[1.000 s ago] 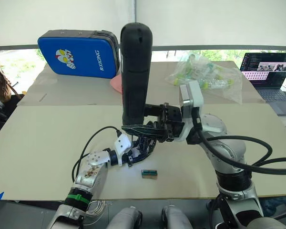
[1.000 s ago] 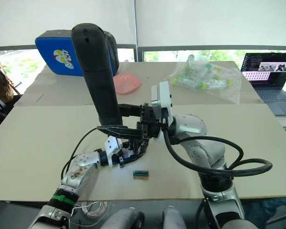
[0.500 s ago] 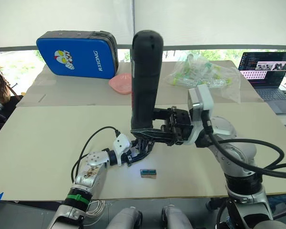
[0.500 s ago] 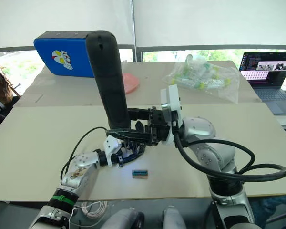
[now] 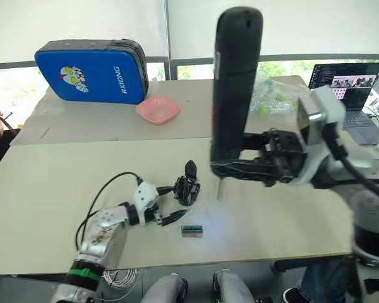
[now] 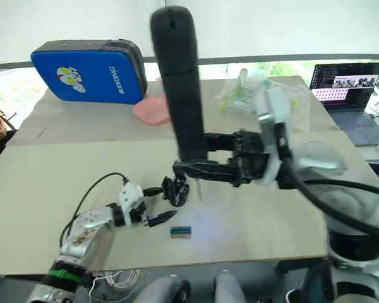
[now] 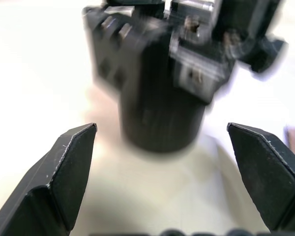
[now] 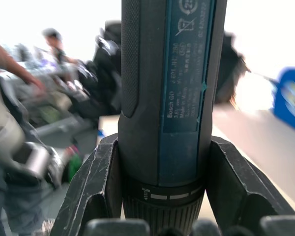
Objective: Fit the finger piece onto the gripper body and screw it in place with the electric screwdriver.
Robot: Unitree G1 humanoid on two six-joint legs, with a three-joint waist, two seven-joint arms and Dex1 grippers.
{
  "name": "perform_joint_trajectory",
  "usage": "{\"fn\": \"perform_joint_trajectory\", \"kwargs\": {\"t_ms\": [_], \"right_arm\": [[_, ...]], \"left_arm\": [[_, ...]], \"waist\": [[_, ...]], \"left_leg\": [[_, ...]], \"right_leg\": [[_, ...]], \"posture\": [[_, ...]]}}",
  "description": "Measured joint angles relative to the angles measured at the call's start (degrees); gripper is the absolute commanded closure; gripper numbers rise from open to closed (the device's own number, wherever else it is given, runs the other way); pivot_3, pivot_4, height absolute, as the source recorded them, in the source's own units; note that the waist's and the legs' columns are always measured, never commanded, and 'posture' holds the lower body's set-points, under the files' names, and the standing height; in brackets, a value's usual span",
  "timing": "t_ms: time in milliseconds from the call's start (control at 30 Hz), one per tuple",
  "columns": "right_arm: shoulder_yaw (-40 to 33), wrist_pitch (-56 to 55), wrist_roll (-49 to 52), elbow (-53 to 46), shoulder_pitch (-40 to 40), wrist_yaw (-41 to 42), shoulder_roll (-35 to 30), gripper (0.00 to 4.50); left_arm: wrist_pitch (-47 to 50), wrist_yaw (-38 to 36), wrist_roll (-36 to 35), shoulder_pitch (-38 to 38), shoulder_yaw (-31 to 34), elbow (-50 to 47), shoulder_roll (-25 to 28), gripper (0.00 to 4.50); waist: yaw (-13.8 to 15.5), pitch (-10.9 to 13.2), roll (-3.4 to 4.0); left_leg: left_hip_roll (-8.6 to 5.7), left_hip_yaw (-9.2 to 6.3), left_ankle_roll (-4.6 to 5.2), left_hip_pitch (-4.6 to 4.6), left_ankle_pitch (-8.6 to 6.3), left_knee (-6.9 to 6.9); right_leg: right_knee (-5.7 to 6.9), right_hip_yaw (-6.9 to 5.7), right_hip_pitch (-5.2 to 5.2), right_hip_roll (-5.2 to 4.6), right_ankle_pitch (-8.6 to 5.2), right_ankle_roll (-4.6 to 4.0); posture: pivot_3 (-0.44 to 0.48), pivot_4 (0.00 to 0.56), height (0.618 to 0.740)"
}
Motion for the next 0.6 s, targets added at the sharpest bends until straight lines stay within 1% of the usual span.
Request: {"fn": "perform_joint_trajectory", "kwargs": {"t_ms": [33,100,167,233,267,300,367,467,500,533,567,600], "right_arm": [[-1.5,3.5,0.8,1.3,2.3,0.5,-5.1,2.55],[-2.5,9.3,0.7,4.1,6.8,1.0,-12.5,2.55],[-2.5,13.4,-0.4,6.8,9.8,1.3,-16.6,2.55],[-0.6,15.0,-3.5,8.7,12.0,2.2,-20.6,2.55],[1.2,15.2,-6.2,9.9,13.1,3.2,-22.8,2.55],[2.7,15.1,-8.7,11.2,14.0,4.2,-23.9,2.55],[5.7,14.4,-12.3,14.1,15.0,6.0,-24.0,2.55],[14.2,11.3,-21.8,18.2,12.6,6.5,-23.8,2.55],[18.8,9.6,-27.0,21.0,10.9,6.5,-23.8,2.55],[20.7,8.7,-29.9,23.0,10.6,6.3,-23.7,2.55],[22.7,8.0,-33.1,26.8,8.9,6.6,-22.2,2.55],[23.3,7.5,-34.2,28.2,8.0,6.8,-21.3,2.55]], "left_arm": [[0.9,-1.8,-1.7,1.5,1.8,-0.7,2.2,0.02],[1.8,-5.0,-4.5,4.4,4.8,-1.6,6.0,0.02],[3.4,-7.4,-6.9,6.2,7.2,-2.3,8.4,0.02],[5.0,-9.2,-9.4,7.3,9.1,-3.7,10.1,0.02],[6.2,-10.3,-11.0,7.8,10.2,-4.9,11.3,0.02],[7.5,-11.4,-12.5,8.4,11.3,-6.1,12.6,0.02],[9.8,-13.4,-14.4,9.4,12.8,-7.8,14.5,0.02],[9.9,-14.9,-15.4,10.0,13.8,-8.5,15.0,0.02],[9.8,-15.2,-15.4,10.3,14.1,-8.3,15.0,0.02],[9.8,-15.5,-15.4,10.4,14.2,-8.2,15.0,0.02],[9.7,-16.1,-15.4,10.9,15.1,-7.7,15.0,0.02],[9.6,-16.3,-15.4,11.0,15.3,-7.3,15.0,0.02]], "waist": [[0.2,0.0,0.00],[0.3,0.1,0.05],[0.5,0.3,0.23],[0.9,0.5,0.35],[1.0,0.5,0.34],[1.1,0.5,0.31],[1.2,0.6,0.40],[1.2,0.7,0.57],[1.1,0.7,0.53],[1.1,0.8,0.57],[1.0,0.9,0.55],[1.0,0.9,0.56]], "left_leg": [[0.03,-0.01,0.03,-0.03,-0.06,0.00],[0.04,0.00,0.09,-0.10,-0.11,0.01],[-0.01,0.01,0.10,-0.19,-0.13,0.03],[-0.06,0.04,0.10,-0.49,-0.13,0.15],[-0.06,0.04,0.09,-0.72,-0.12,0.26],[-0.06,0.04,0.06,-0.92,-0.11,0.37],[-0.13,0.05,0.08,-1.03,-0.11,0.45],[-0.17,0.20,0.10,-1.05,-0.13,0.49],[-0.17,0.20,0.09,-1.06,-0.14,0.51],[-0.18,0.22,0.10,-1.09,-0.14,0.53],[-0.18,0.23,0.10,-1.10,-0.14,0.53],[-0.18,0.23,0.10,-1.10,-0.14,0.53]], "right_leg": [[-0.01,0.00,0.00,-0.01,-0.06,-0.09],[-0.01,0.01,-0.05,-0.04,-0.11,-0.15],[-0.04,0.02,-0.07,-0.13,-0.11,-0.13],[-0.01,-0.03,-0.34,-0.25,-0.09,-0.07],[0.02,-0.05,-0.63,-0.25,-0.06,-0.05],[0.05,-0.09,-0.81,-0.24,-0.03,-0.04],[0.06,-0.07,-0.85,-0.25,0.00,-0.03],[0.04,-0.05,-0.86,-0.32,0.03,0.02],[0.03,-0.05,-0.86,-0.33,0.04,0.03],[0.04,-0.05,-0.88,-0.33,0.05,0.05],[0.04,-0.04,-0.89,-0.32,0.06,0.06],[0.05,-0.03,-0.89,-0.32,0.06,0.05]], "posture": [[0.000,0.150,0.740],[0.000,0.150,0.740],[0.000,0.150,0.740],[0.000,0.150,0.740],[0.000,0.150,0.740],[0.000,0.150,0.740],[0.000,0.150,0.740],[0.000,0.150,0.740],[0.000,0.150,0.740],[0.000,0.150,0.740],[0.000,0.150,0.740],[0.000,0.150,0.740]]}}
